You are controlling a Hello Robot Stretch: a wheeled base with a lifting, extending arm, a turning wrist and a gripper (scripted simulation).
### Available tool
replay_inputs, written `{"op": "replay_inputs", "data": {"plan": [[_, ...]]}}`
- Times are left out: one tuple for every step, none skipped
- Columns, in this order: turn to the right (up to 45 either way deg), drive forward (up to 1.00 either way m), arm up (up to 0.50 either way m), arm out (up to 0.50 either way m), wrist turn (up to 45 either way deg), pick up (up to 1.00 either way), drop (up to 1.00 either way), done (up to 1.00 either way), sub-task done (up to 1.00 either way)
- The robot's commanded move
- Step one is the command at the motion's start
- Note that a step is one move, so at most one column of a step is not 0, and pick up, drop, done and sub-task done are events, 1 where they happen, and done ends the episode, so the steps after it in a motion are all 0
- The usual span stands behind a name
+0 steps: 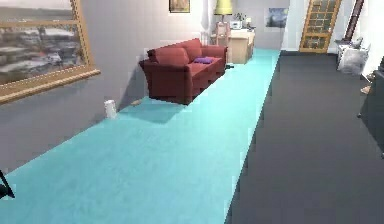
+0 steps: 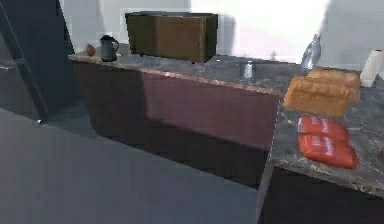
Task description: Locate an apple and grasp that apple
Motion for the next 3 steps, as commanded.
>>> {"op": "replay_inputs", "data": {"plan": [[0.0,0.15,0.0,0.0,0.0,0.0,0.0,0.0,0.0],[45.0,0.0,0.0,0.0,0.0,0.0,0.0,0.0,0.0],[39.0,0.0,0.0,0.0,0.0,0.0,0.0,0.0,0.0]]}}
